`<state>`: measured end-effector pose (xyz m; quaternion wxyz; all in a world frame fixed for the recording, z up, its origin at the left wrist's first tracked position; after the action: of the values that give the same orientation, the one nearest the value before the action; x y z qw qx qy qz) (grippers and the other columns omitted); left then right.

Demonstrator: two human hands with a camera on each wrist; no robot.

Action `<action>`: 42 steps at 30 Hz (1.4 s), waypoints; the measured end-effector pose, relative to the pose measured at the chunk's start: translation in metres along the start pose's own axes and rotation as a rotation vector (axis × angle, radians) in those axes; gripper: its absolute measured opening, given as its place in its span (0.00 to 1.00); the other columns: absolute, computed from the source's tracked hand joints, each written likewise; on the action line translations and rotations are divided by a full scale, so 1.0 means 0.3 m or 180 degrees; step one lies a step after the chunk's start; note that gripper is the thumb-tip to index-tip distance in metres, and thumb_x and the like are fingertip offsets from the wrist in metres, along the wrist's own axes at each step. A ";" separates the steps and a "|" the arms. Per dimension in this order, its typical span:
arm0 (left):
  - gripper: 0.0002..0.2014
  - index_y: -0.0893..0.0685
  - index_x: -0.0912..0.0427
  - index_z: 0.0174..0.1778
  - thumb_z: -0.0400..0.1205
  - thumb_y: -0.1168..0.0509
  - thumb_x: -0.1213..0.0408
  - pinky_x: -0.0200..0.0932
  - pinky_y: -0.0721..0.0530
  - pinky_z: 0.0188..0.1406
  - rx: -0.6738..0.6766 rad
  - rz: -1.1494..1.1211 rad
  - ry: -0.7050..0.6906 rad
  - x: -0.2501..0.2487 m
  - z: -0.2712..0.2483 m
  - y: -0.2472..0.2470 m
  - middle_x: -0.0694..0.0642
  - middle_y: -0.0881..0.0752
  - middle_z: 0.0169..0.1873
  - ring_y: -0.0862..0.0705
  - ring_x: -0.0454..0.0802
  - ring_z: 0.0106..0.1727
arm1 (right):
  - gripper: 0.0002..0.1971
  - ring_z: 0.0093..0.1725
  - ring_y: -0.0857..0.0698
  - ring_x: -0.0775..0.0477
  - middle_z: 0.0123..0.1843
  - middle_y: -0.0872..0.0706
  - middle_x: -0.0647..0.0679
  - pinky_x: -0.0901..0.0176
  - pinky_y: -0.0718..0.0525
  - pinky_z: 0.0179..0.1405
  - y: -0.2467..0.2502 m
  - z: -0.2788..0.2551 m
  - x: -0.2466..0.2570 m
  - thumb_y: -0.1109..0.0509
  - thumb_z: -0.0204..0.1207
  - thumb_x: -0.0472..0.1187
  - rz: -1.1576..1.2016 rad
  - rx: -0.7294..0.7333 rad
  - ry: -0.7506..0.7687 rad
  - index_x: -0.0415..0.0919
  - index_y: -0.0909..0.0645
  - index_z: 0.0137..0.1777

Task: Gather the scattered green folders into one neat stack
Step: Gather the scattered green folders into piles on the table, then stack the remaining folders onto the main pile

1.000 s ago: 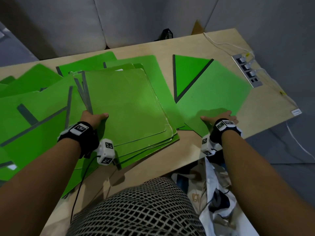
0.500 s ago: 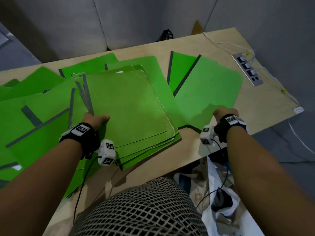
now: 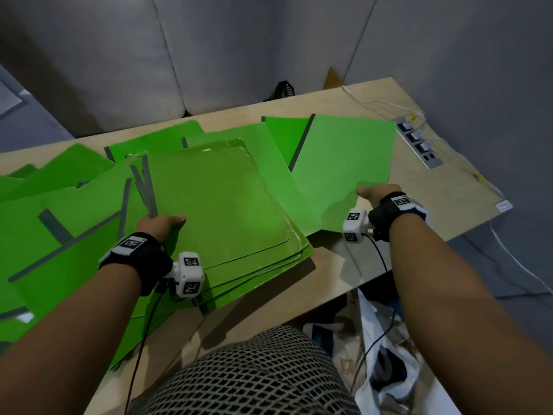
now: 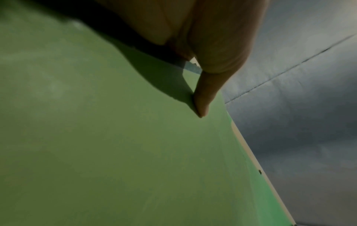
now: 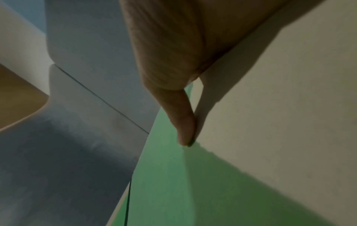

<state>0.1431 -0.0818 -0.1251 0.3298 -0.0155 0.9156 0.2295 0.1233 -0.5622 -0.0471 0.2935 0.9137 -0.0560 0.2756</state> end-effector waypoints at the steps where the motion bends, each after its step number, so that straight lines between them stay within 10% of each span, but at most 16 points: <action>1: 0.37 0.28 0.73 0.73 0.73 0.24 0.58 0.57 0.19 0.63 -0.0004 0.0004 -0.0045 -0.005 -0.007 0.002 0.67 0.17 0.64 0.18 0.67 0.63 | 0.28 0.57 0.16 0.24 0.66 0.19 0.36 0.23 0.19 0.57 -0.002 0.015 0.001 0.21 0.66 0.43 0.0105 0.0073 0.0037 0.38 0.21 0.67; 6: 0.36 0.27 0.74 0.73 0.73 0.24 0.59 0.60 0.19 0.66 -0.0017 0.0040 -0.0067 -0.014 -0.025 0.024 0.68 0.18 0.65 0.18 0.68 0.64 | 0.20 0.62 0.17 0.24 0.73 0.25 0.37 0.21 0.25 0.63 -0.041 0.122 -0.036 0.24 0.66 0.46 0.0107 0.0607 -0.0157 0.43 0.22 0.56; 9: 0.37 0.28 0.73 0.73 0.73 0.24 0.57 0.62 0.18 0.66 0.0022 0.0152 -0.0085 -0.011 -0.042 0.029 0.69 0.18 0.65 0.17 0.69 0.64 | 0.26 0.76 0.26 0.34 0.81 0.30 0.43 0.38 0.29 0.76 -0.059 0.051 -0.013 0.31 0.77 0.44 0.0165 0.0715 -0.0022 0.41 0.27 0.75; 14: 0.38 0.30 0.71 0.75 0.74 0.25 0.56 0.61 0.19 0.66 -0.0030 0.0240 -0.0112 -0.015 -0.070 0.032 0.69 0.20 0.68 0.19 0.69 0.66 | 0.26 0.60 0.15 0.28 0.71 0.21 0.33 0.27 0.20 0.59 -0.037 0.025 0.016 0.26 0.67 0.47 -0.0264 0.0490 0.0086 0.39 0.24 0.65; 19: 0.37 0.30 0.71 0.75 0.75 0.25 0.58 0.61 0.20 0.67 -0.0029 0.0127 -0.0128 -0.068 -0.094 0.058 0.68 0.20 0.68 0.19 0.68 0.66 | 0.21 0.72 0.21 0.38 0.75 0.23 0.38 0.71 0.20 0.38 0.002 -0.126 0.231 0.38 0.83 0.33 -0.0660 -0.0043 0.1157 0.31 0.28 0.75; 22: 0.36 0.27 0.71 0.73 0.72 0.23 0.62 0.64 0.18 0.64 -0.0025 -0.0033 -0.0267 -0.125 -0.084 0.079 0.70 0.17 0.64 0.16 0.69 0.63 | 0.18 0.68 0.19 0.33 0.70 0.21 0.31 0.51 0.20 0.59 0.042 -0.232 0.376 0.42 0.83 0.32 -0.1003 -0.0693 0.1741 0.28 0.25 0.71; 28: 0.32 0.29 0.69 0.74 0.75 0.26 0.71 0.62 0.19 0.64 -0.0147 -0.0217 -0.0938 -0.251 -0.222 0.124 0.69 0.18 0.60 0.18 0.68 0.60 | 0.14 0.59 0.16 0.31 0.60 0.15 0.31 0.51 0.23 0.49 0.036 -0.457 0.568 0.41 0.82 0.32 -0.1544 -0.1426 0.2739 0.30 0.20 0.62; 34: 0.26 0.26 0.66 0.71 0.76 0.29 0.75 0.53 0.20 0.58 0.0077 -0.0920 -0.1396 -0.227 -0.289 0.220 0.62 0.17 0.50 0.19 0.57 0.48 | 0.18 0.55 0.18 0.41 0.56 0.17 0.40 0.59 0.23 0.53 -0.035 -0.450 0.545 0.35 0.78 0.27 -0.0223 -0.0676 0.2831 0.30 0.23 0.67; 38: 0.10 0.19 0.63 0.52 0.77 0.32 0.78 0.41 0.17 0.45 0.0062 -0.1314 -0.1345 -0.155 -0.309 0.309 0.56 0.13 0.41 0.16 0.47 0.37 | 0.22 0.64 0.20 0.40 0.62 0.18 0.39 0.51 0.23 0.64 -0.119 -0.389 0.450 0.30 0.76 0.27 0.0212 -0.0042 0.2337 0.31 0.26 0.70; 42: 0.22 0.24 0.67 0.69 0.78 0.32 0.72 0.51 0.26 0.70 -0.0001 -0.1383 -0.1165 -0.074 -0.295 0.354 0.57 0.15 0.55 0.18 0.54 0.60 | 0.27 0.65 0.18 0.32 0.65 0.17 0.36 0.40 0.21 0.67 -0.277 -0.330 0.327 0.27 0.70 0.26 0.0551 0.0535 0.1686 0.30 0.26 0.71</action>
<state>0.0885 -0.0276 -0.0081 0.5311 -0.1698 0.8160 0.1526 0.1814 -0.4320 0.0305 0.1966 0.8228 -0.0321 0.5323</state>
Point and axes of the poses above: each hand's wrist, its own z-axis towards the middle knuckle, its own y-axis out of the back of the hand, x = y × z, the point moved 5 cm from there along z, towards the middle knuckle
